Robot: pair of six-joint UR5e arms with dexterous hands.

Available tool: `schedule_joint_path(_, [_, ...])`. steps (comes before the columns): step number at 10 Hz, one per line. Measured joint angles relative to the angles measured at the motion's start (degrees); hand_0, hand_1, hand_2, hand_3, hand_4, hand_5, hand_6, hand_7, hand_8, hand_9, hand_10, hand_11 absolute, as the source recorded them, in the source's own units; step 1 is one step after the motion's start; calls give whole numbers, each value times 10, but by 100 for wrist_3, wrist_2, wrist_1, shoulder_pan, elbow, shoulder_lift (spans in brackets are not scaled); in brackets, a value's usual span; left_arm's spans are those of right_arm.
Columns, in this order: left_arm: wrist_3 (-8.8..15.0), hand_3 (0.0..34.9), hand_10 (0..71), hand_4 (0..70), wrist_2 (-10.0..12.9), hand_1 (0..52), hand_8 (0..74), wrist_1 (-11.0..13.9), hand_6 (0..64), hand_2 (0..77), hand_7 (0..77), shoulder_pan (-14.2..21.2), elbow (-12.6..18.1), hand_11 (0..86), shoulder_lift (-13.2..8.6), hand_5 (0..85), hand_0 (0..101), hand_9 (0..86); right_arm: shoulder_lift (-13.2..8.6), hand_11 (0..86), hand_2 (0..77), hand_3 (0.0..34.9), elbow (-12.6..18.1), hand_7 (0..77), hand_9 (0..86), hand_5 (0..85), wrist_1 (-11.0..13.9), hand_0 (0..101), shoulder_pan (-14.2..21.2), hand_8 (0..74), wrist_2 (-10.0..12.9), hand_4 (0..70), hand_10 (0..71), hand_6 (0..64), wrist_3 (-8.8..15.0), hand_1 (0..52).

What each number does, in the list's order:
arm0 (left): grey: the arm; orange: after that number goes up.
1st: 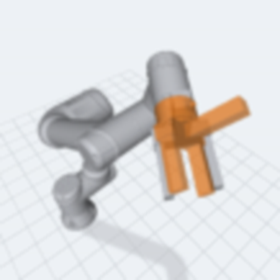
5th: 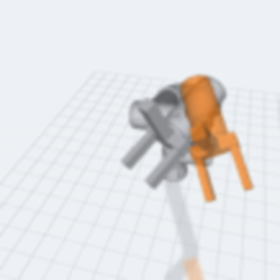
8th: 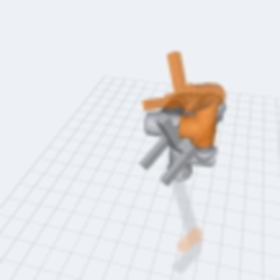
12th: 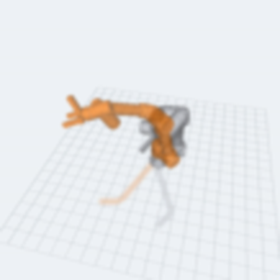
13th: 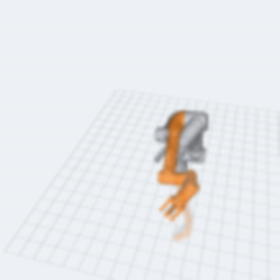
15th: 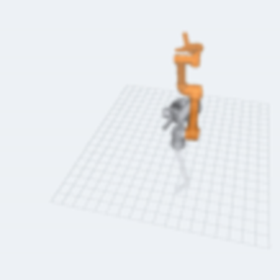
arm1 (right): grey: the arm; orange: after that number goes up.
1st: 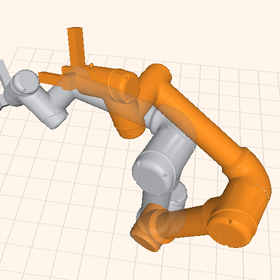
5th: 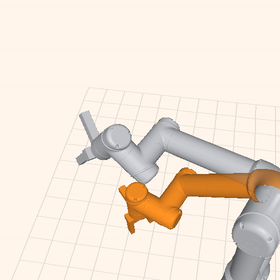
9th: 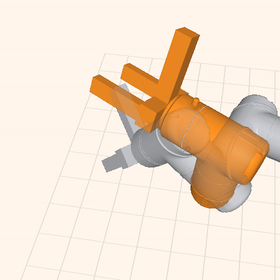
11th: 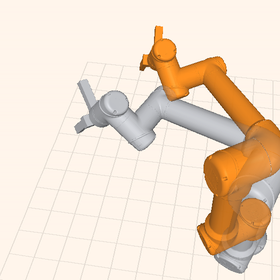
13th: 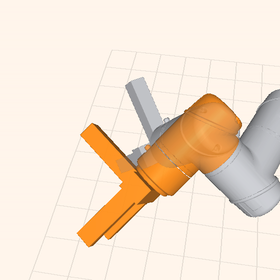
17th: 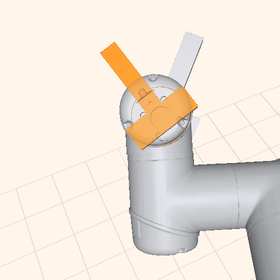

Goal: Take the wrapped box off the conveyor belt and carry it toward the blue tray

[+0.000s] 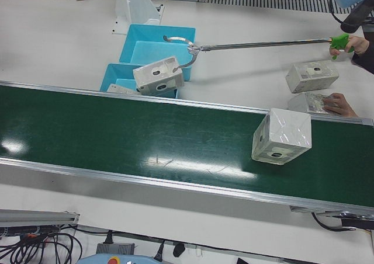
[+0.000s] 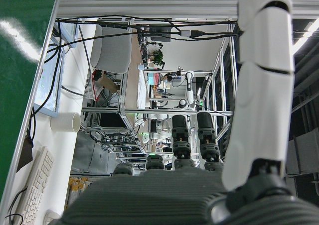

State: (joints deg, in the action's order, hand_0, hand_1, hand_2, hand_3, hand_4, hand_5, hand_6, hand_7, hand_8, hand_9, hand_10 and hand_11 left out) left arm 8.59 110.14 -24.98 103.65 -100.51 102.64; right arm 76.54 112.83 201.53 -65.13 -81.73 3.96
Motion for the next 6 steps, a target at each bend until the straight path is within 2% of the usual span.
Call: schedule_joint_path(6, [0,0,5,0,0,0,5,0,0,11,5,0,0,0,0,11,0,0,28,16,104,66,28,175,49,224,0,473,-7,5,-1,109,0,38,-5,125])
